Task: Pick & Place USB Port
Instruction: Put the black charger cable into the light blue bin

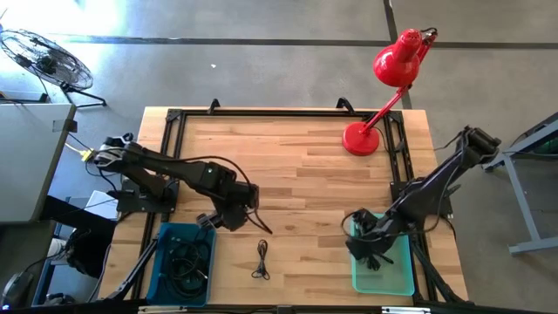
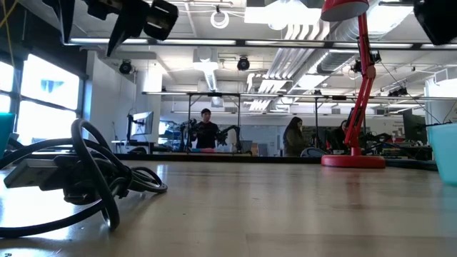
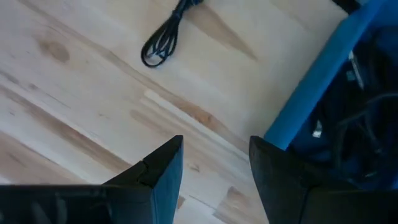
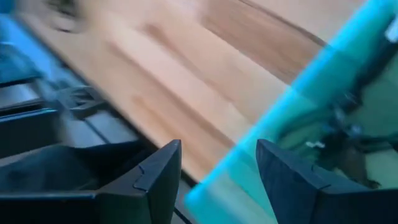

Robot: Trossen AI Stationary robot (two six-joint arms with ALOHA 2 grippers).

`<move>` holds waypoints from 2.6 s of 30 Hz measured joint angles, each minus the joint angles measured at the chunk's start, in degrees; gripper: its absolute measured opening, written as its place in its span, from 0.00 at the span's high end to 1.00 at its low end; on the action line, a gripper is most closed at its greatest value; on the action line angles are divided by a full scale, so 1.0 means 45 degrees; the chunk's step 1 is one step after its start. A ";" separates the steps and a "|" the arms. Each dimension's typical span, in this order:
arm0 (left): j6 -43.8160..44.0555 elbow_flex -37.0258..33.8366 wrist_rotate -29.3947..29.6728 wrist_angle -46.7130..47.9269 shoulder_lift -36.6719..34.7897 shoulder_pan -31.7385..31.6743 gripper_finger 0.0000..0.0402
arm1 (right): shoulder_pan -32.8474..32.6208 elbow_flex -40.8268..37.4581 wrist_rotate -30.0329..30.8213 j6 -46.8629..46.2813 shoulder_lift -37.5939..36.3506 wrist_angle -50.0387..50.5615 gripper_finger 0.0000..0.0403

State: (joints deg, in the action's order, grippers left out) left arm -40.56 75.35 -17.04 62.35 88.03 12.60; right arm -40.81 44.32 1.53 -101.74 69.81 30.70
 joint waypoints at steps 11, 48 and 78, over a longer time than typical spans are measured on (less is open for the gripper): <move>-0.3186 -0.0010 0.1529 -0.0613 0.0386 -0.0015 0.55 | 0.0714 0.2239 0.4334 0.5133 -0.2554 0.0057 0.51; -0.5648 0.0314 0.2832 -0.6229 0.5700 0.3177 0.55 | 0.1495 0.2613 0.3082 0.6951 -0.2849 0.1383 0.51; -0.4638 1.0358 0.6425 0.1462 0.6558 0.1328 0.97 | 0.1558 0.2613 0.2558 1.6486 -0.2849 -0.4504 0.51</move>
State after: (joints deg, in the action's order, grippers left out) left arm -61.43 121.96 11.88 68.93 117.54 18.58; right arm -33.80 56.07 13.04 -27.55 56.99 10.44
